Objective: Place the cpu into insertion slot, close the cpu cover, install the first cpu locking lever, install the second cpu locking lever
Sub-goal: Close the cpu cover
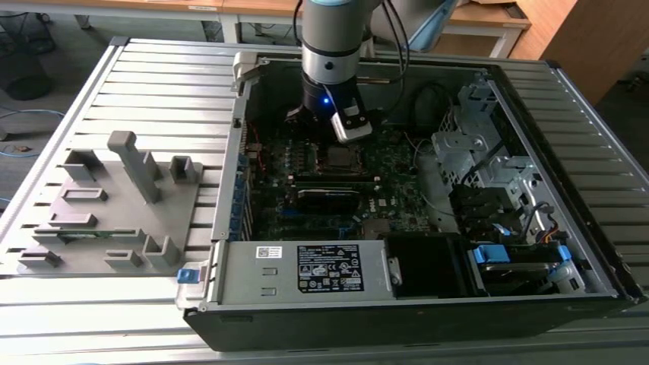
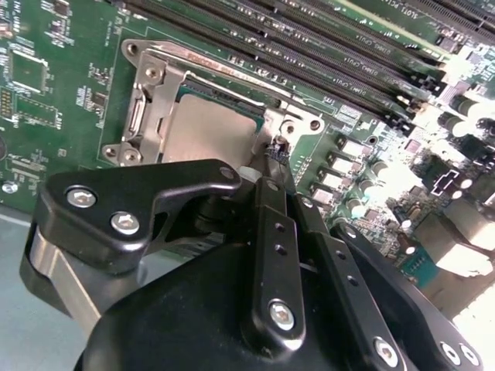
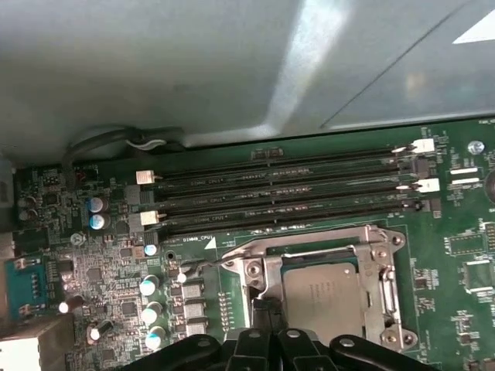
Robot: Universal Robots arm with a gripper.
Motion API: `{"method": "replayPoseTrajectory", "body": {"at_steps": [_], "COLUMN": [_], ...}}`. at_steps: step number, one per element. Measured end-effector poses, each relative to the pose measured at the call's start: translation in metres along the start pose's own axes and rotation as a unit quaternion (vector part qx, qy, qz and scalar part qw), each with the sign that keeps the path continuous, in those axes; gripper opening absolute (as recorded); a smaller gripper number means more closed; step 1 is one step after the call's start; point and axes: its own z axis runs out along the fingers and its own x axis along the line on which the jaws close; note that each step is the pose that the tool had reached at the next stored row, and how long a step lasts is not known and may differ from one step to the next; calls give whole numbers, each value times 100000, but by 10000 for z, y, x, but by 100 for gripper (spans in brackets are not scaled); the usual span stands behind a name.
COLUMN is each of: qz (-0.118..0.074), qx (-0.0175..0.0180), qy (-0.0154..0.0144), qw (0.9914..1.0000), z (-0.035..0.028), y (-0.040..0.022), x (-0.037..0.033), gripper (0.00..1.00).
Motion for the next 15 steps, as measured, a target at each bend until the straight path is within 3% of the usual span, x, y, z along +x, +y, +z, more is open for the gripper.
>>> {"method": "replayPoseTrajectory", "body": {"at_steps": [8, 15], "qz": [-1, 1], "qx": [10, -11], "qy": [7, -5], "qw": [100000, 100000], "z": [50, -24], "y": [-3, 0], "x": [12, 10], "gripper": [11, 11]}}
